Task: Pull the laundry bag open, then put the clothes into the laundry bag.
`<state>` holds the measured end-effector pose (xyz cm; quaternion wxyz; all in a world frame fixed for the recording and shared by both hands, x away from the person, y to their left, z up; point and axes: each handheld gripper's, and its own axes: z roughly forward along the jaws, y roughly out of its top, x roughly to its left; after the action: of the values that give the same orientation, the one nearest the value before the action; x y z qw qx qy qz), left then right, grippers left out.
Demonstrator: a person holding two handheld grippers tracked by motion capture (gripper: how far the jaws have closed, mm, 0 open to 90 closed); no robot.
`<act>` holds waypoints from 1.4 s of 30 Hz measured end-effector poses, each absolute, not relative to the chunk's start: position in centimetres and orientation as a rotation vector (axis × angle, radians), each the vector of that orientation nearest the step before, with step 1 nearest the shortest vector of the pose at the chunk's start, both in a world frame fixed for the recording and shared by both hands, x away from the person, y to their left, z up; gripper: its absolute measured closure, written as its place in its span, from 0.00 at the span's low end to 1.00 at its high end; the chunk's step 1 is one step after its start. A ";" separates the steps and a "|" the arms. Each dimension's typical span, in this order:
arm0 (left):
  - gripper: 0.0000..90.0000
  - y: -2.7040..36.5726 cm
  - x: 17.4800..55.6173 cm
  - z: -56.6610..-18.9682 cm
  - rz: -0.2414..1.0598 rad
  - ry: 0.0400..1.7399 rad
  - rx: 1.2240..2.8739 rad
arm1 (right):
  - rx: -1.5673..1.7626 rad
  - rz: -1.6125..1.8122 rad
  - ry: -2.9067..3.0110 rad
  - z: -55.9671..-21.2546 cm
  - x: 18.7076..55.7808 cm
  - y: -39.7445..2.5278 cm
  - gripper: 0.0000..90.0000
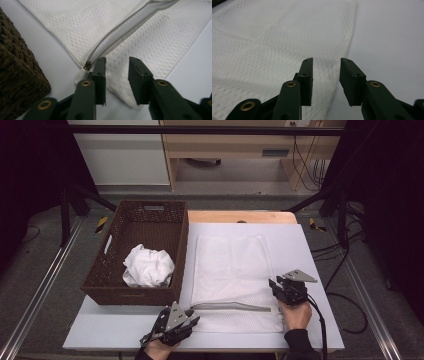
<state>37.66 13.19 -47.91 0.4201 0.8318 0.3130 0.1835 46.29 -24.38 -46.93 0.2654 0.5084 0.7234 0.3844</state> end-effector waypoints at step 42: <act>0.56 7.5 38.9 -46.7 0.367 0.688 2.105 | 1.178 1.235 2.098 -45.1 41.3 -20.5 0.38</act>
<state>38.89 7.47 -46.70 0.4333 0.8451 0.2763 0.1474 41.27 -20.47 -45.12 0.2169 0.4251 0.7572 0.4459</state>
